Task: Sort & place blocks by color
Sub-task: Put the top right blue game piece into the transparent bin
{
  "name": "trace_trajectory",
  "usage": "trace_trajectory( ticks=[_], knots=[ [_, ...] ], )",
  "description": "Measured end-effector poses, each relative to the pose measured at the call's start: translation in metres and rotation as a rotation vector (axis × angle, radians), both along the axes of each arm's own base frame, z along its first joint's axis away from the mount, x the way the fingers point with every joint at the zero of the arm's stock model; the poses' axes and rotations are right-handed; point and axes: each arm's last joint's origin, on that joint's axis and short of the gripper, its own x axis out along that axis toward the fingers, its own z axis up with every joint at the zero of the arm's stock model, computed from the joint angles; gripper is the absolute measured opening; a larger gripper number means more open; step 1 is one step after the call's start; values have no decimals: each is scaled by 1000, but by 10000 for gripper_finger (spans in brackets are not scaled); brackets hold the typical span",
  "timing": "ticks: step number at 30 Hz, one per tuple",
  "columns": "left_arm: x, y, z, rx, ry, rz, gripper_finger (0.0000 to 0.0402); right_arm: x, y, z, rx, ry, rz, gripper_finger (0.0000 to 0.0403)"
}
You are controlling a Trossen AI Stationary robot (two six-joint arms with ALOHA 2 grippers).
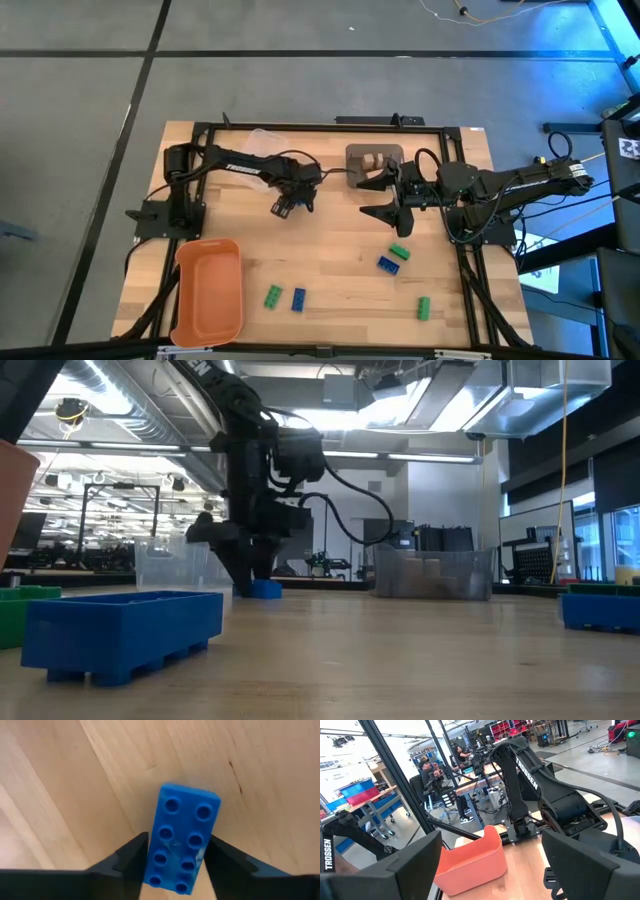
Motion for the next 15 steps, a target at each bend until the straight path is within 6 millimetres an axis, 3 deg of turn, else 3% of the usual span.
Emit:
trace_trajectory(
  ticks=[2,6,11,15],
  knots=[
    [-1,0,1,-11,15,35,131,0,0,0,0,0,0,344],
    [0,2,16,-63,78,144,125,0,0,0,1,0,0,344],
    [5,5,74,-197,-88,262,125,0,0,1,2,-7,0,344],
    [-6,-2,131,-283,-367,333,125,0,0,2,3,-16,0,344]
  ],
)
